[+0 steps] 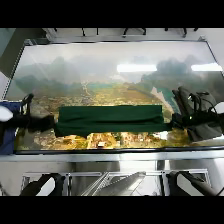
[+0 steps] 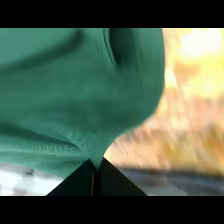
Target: Fold the shirts.
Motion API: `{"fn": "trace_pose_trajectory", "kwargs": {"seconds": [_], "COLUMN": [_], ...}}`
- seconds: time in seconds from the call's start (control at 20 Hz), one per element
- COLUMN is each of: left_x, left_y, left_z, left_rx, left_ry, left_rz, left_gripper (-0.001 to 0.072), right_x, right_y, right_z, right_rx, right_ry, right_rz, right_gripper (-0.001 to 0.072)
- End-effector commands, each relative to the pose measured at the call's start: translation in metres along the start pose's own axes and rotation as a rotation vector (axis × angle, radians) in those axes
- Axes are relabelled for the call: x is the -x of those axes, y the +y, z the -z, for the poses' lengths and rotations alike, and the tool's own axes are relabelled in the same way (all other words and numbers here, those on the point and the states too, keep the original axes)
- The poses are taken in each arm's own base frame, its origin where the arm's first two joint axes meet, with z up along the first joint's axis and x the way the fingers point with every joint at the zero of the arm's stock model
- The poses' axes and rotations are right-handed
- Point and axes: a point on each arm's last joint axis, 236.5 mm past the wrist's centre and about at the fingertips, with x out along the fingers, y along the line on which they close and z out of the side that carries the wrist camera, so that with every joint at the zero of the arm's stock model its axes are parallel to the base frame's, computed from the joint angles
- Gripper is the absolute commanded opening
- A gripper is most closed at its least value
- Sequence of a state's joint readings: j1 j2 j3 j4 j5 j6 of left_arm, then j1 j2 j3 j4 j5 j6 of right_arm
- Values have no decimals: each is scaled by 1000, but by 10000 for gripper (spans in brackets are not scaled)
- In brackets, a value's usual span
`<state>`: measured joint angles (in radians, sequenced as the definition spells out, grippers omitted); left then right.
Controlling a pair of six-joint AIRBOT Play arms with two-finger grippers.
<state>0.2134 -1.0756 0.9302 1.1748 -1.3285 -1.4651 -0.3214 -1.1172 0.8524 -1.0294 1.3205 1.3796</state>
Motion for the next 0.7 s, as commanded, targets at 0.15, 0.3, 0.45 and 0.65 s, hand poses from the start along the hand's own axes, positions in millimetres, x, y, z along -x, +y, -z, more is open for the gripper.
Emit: {"fn": "trace_pose_trajectory", "kwargs": {"seconds": [0.15, 0.3, 0.45, 0.65], "left_x": [-47, -62, -74, -92], "left_y": [3, 4, 0, 2], "left_z": [-109, -131, -147, -139], "left_rx": [-51, -104, -161, -159], "left_ry": [86, 87, 82, 172], "left_rz": [-3, 0, 2, 15], "left_gripper": [15, 15, 15, 16], "right_x": [-12, -45, -84, -97], "right_y": [10, 8, -2, -12], "right_z": [-98, -113, -103, -99], "right_rx": [-30, -40, -69, -74], "right_ry": [-59, 9, 102, 134], "right_rz": [-77, -78, -74, -73], "right_gripper": [22, 22, 23, 23]}}
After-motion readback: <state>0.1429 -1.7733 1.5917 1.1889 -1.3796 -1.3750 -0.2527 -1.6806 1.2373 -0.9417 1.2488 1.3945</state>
